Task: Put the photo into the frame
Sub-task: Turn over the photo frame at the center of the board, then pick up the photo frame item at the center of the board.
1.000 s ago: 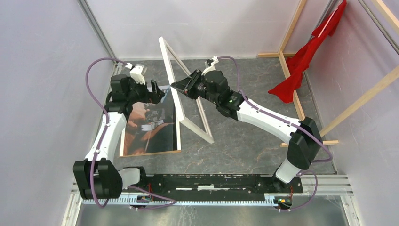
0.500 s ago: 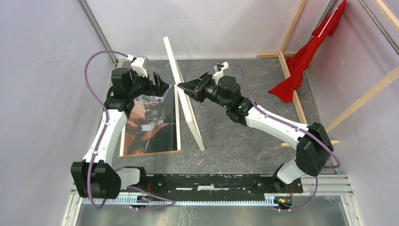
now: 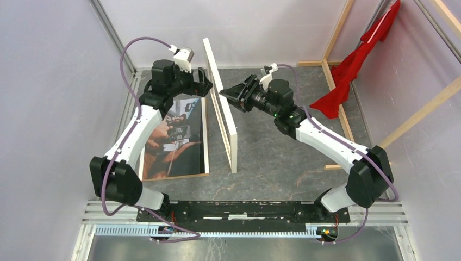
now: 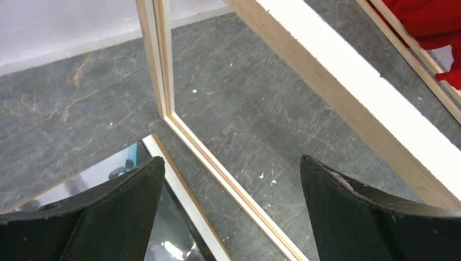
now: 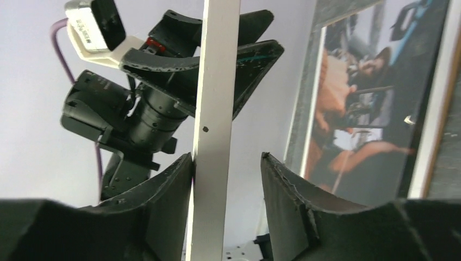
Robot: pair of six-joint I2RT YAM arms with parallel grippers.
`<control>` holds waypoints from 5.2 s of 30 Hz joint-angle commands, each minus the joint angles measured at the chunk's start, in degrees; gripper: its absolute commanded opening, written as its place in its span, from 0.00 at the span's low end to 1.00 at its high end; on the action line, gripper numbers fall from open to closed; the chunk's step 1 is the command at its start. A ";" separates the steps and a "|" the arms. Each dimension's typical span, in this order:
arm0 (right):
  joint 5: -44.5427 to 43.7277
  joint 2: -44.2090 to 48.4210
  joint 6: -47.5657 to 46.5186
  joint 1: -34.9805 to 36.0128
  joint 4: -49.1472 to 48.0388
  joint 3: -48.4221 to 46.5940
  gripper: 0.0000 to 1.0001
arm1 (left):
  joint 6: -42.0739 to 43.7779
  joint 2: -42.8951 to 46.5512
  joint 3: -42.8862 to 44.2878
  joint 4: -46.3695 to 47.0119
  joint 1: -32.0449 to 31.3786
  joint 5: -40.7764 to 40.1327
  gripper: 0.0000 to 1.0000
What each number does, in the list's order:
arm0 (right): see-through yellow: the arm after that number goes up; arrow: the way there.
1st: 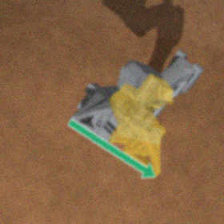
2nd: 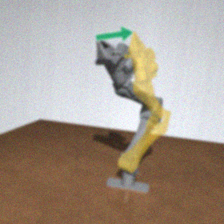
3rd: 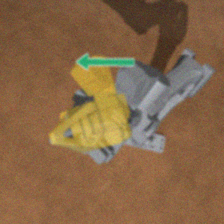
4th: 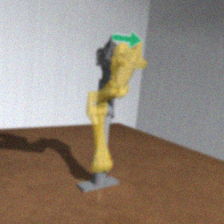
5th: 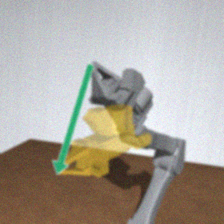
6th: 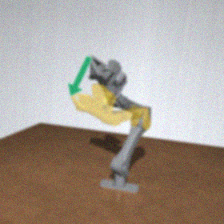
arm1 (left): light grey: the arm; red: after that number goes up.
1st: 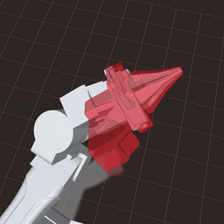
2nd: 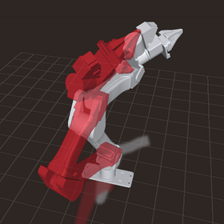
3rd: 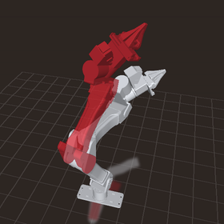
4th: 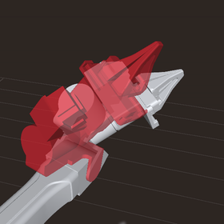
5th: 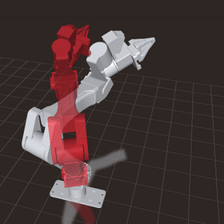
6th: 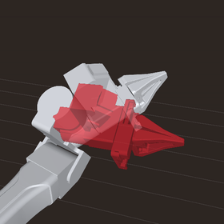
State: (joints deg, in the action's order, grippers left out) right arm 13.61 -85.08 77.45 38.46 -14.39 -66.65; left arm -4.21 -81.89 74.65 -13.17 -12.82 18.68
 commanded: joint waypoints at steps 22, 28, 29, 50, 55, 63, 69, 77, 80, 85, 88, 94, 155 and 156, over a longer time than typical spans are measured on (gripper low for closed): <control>7.62 5.95 -21.69 -13.75 21.57 -8.01 0.59 | 7.99 -4.55 -6.39 0.59 -5.90 -10.44 1.00; 10.70 6.97 -17.82 -14.58 17.18 -3.59 0.61 | 10.03 -5.37 -13.36 3.46 -5.90 -12.48 1.00; 10.82 7.37 -17.37 -14.71 16.36 -2.95 0.61 | 10.59 -5.83 -14.18 3.99 -5.90 -12.85 1.00; 3.17 9.98 -37.84 -19.63 30.15 0.74 0.58 | 15.14 -8.21 -18.00 5.42 -5.89 -16.95 1.00; 2.79 8.99 -46.24 -20.17 30.02 3.17 0.53 | 15.70 -8.08 -17.96 4.59 -5.90 -17.40 1.00; -1.78 7.72 -53.63 -20.82 31.30 7.53 0.44 | 15.93 -8.11 -18.23 4.40 -5.90 -16.82 1.00; -8.34 7.30 -57.11 -21.18 30.06 12.20 0.43 | 17.27 -7.90 -18.18 3.73 -5.86 -16.92 1.00; -20.58 2.24 -62.31 -21.21 33.56 12.53 0.42 | 17.90 -7.19 -17.88 2.55 -5.90 -16.04 1.00; -23.65 -0.43 -63.03 -21.17 34.19 12.08 0.43 | 18.08 -7.39 -17.67 1.93 -5.90 -15.88 1.00; -24.14 -2.87 -61.76 -21.12 32.99 12.49 0.43 | 18.08 -7.04 -17.26 1.10 -5.89 -15.53 1.00; -23.27 -3.13 -60.75 -21.02 31.75 12.26 0.52 | 18.92 -7.16 -17.34 1.04 -5.85 -16.84 1.00; -21.50 -6.61 -60.11 -20.86 28.25 9.70 0.67 | 21.68 -10.87 -19.05 7.74 -5.88 -27.09 1.00; -15.16 -37.25 -47.23 14.26 24.84 -29.86 0.87 | 26.98 -2.92 -12.66 -3.45 34.65 -23.80 1.00; -14.66 -37.63 -46.41 14.42 24.30 -29.04 0.87 | 27.42 -2.44 -14.19 -1.93 35.20 -25.34 1.00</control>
State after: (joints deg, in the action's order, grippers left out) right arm -2.79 -120.60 26.72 52.38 9.28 -95.15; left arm 18.37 -87.29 65.30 -18.61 21.34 -3.29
